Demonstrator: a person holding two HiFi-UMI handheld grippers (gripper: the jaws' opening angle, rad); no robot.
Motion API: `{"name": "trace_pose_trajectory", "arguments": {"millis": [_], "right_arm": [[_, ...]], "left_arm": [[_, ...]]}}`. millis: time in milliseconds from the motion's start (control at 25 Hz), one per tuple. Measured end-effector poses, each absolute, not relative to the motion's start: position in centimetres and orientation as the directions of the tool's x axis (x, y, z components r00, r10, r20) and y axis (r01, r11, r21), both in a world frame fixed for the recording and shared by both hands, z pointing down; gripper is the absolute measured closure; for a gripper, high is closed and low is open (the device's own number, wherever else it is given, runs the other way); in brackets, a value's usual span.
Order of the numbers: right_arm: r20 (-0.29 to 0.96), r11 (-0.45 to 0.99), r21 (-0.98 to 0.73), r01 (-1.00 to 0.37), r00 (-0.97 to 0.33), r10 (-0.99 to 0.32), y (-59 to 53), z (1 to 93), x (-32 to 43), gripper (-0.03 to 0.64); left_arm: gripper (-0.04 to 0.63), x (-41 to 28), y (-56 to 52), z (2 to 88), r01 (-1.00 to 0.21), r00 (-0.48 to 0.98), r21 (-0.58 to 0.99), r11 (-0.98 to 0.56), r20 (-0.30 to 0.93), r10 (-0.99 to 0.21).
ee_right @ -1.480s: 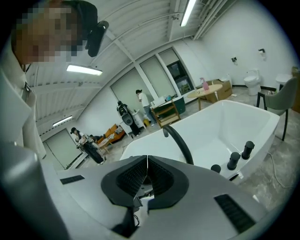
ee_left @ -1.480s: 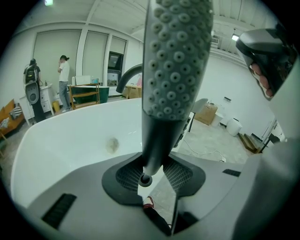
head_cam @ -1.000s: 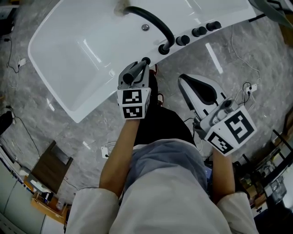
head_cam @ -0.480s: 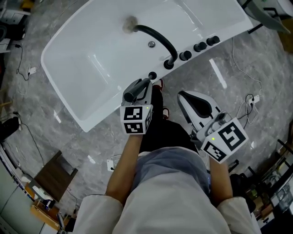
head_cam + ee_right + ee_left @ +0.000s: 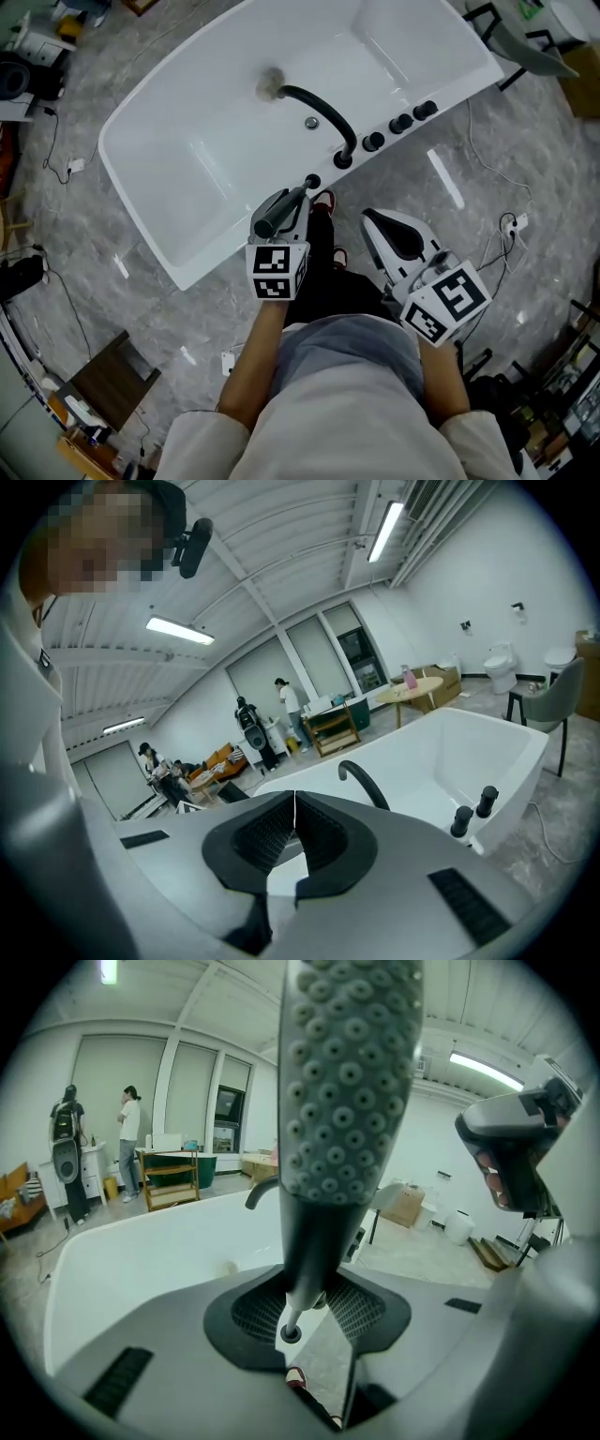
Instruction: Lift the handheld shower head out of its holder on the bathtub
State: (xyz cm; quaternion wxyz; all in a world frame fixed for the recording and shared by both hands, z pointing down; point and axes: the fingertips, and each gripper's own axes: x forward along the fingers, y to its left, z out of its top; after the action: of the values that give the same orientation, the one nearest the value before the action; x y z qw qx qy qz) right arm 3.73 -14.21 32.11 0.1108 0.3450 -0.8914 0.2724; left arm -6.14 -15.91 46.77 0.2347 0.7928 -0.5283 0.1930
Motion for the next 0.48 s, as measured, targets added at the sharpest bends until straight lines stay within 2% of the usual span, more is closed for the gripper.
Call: {"name": "trace_pose_trajectory", "arguments": {"millis": [480], "right_arm": [[0.362,0.603,-0.408,-0.686,-0.728,-0.583,-12.9,30.4,4.0,0.597]], "left_arm": [[0.457,-7.3,-15.1,41.5,-0.926,0.374,0.157,-0.343,0.506,-0.777]]}}
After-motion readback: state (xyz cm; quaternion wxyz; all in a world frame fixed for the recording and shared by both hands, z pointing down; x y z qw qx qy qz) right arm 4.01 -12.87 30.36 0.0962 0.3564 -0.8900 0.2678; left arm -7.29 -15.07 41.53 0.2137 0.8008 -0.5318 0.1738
